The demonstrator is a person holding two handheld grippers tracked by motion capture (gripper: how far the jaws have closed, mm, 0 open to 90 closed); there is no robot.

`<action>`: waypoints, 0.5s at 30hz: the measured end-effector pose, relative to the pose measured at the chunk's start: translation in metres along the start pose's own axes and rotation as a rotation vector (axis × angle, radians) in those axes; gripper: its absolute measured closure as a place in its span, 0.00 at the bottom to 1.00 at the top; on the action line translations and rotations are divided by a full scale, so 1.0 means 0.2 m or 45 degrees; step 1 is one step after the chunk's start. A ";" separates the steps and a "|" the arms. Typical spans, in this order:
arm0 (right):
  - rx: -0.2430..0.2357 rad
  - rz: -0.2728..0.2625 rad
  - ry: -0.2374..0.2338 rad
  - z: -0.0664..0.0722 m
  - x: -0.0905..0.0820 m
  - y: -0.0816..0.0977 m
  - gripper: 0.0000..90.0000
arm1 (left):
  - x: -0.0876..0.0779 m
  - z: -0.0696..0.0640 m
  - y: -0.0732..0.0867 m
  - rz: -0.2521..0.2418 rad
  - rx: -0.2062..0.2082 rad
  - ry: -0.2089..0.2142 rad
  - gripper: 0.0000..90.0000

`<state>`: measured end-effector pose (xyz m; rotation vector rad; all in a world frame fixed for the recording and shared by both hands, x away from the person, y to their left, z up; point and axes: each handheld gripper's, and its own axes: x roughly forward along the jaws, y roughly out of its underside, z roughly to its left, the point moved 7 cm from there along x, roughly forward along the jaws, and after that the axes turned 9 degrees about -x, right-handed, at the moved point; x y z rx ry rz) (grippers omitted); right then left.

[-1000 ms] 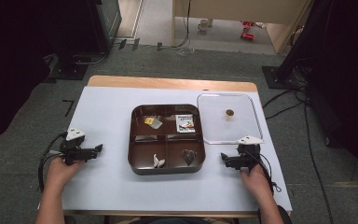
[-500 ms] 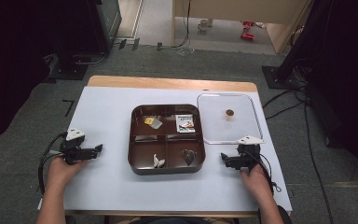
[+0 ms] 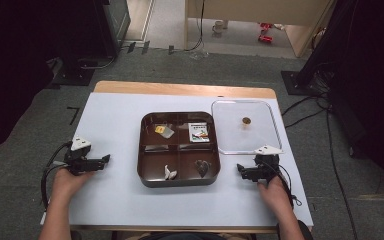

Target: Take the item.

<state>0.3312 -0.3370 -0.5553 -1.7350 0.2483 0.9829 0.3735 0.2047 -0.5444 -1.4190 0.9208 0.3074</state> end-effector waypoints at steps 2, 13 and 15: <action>0.000 0.000 0.000 0.00 0.00 0.00 0.00 | 0.00 0.00 0.00 -0.001 -0.002 -0.001 0.16; -0.001 -0.001 0.000 0.00 0.00 0.00 0.00 | 0.00 -0.02 -0.02 0.095 -0.052 -0.069 0.16; -0.001 0.000 0.000 0.00 0.00 0.00 0.00 | 0.00 -0.02 -0.03 0.121 -0.053 -0.074 0.17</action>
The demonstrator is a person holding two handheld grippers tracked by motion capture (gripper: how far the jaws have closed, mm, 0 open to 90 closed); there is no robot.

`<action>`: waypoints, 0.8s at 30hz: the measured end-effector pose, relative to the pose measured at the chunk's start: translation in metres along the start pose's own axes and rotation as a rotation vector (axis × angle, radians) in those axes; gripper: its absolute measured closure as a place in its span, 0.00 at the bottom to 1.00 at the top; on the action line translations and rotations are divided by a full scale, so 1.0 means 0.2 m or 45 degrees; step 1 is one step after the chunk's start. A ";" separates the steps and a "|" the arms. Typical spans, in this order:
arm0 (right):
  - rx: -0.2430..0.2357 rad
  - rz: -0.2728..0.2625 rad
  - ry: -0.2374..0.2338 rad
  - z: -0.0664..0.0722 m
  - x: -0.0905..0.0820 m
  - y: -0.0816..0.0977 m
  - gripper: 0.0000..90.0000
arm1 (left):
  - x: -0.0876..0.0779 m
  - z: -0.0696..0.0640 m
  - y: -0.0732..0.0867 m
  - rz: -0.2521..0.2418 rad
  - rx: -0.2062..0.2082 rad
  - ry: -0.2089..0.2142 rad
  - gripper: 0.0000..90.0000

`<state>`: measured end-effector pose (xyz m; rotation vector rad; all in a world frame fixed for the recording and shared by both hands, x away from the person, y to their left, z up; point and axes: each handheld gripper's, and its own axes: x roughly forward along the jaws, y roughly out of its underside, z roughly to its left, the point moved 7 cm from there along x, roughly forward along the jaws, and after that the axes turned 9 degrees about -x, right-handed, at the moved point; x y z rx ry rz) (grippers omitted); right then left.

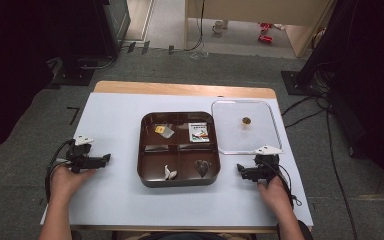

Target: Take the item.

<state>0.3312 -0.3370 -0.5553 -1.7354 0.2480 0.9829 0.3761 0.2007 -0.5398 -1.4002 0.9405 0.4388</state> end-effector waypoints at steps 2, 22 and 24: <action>0.000 0.000 0.000 0.00 0.00 0.00 0.00 | 0.00 0.00 0.00 0.019 0.001 -0.005 0.18; 0.000 0.000 0.000 0.00 0.00 0.00 0.00 | -0.04 -0.02 -0.03 0.090 0.016 0.012 0.41; 0.000 0.000 0.000 0.00 0.00 0.00 0.00 | -0.05 -0.03 -0.04 0.082 0.030 0.018 0.42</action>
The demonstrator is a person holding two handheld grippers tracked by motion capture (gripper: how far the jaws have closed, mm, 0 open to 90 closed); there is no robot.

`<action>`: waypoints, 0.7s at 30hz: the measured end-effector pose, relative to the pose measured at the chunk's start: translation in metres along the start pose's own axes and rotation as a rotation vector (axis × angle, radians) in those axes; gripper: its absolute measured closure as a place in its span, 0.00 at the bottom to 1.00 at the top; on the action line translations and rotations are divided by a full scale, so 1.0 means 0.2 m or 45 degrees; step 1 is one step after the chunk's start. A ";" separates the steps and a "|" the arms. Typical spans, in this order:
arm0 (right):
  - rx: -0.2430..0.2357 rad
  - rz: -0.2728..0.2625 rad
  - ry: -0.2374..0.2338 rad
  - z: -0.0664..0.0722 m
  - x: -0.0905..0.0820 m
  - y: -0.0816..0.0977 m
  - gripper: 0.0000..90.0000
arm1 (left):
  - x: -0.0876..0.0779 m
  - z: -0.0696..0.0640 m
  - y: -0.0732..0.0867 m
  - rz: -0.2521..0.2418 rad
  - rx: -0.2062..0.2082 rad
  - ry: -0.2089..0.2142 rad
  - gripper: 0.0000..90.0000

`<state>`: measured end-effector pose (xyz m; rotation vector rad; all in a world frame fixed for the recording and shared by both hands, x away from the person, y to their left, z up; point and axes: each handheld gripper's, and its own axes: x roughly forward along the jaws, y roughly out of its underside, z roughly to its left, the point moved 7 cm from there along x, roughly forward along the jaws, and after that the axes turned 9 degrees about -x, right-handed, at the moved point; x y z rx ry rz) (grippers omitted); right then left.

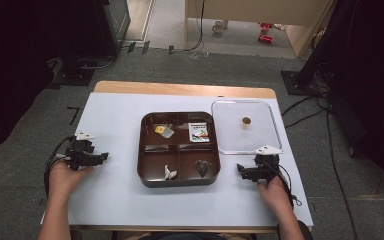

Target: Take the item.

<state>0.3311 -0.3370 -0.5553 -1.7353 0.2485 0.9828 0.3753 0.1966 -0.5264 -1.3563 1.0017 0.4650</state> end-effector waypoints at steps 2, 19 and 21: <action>0.000 0.000 0.000 0.00 0.00 0.00 0.00 | -0.01 -0.01 -0.01 -0.005 0.008 0.002 0.43; -0.002 0.000 0.000 0.00 0.00 0.00 0.00 | -0.09 -0.19 -0.08 -0.092 0.147 0.101 0.45; -0.002 0.000 0.001 0.00 0.00 0.00 0.00 | -0.10 -0.23 -0.09 -0.109 0.162 0.124 0.45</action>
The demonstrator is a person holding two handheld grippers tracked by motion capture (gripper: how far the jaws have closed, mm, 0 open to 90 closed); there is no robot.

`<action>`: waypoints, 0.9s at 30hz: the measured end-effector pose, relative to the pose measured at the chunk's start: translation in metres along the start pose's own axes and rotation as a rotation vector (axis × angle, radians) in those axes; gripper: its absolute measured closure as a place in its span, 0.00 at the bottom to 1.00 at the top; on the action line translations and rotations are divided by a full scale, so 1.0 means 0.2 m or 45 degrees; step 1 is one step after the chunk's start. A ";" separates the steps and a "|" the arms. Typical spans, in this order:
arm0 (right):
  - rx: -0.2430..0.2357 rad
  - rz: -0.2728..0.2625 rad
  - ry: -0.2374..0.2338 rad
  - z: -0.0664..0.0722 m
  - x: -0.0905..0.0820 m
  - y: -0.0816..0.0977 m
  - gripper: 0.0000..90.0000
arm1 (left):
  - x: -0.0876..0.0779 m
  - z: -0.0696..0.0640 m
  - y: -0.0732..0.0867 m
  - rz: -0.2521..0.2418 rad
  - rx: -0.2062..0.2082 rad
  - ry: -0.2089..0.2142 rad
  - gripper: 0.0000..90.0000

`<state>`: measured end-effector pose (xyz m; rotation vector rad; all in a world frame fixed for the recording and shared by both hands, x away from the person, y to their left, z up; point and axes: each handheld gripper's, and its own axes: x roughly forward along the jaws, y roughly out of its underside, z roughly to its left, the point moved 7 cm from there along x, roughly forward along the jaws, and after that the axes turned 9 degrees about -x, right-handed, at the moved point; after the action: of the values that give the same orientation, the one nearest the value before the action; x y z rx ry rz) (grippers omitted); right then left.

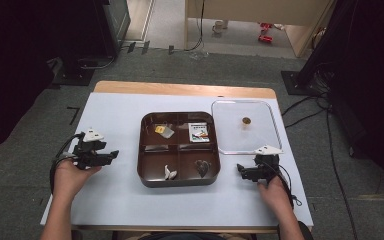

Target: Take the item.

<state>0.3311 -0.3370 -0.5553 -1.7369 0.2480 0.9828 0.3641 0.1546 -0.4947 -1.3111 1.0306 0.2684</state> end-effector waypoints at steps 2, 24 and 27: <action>0.000 0.000 0.000 0.00 0.00 0.00 0.00 | 0.00 -0.02 -0.01 -0.005 0.009 0.012 0.45; 0.000 0.000 0.000 0.00 0.00 0.00 0.00 | -0.05 -0.24 -0.12 -0.065 0.125 0.171 0.47; 0.000 0.000 0.000 0.00 0.00 0.00 0.00 | -0.05 -0.28 -0.14 -0.076 0.159 0.200 0.47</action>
<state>0.3311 -0.3370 -0.5553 -1.7373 0.2478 0.9825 0.3516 0.1002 -0.4632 -1.2622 1.1204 0.0551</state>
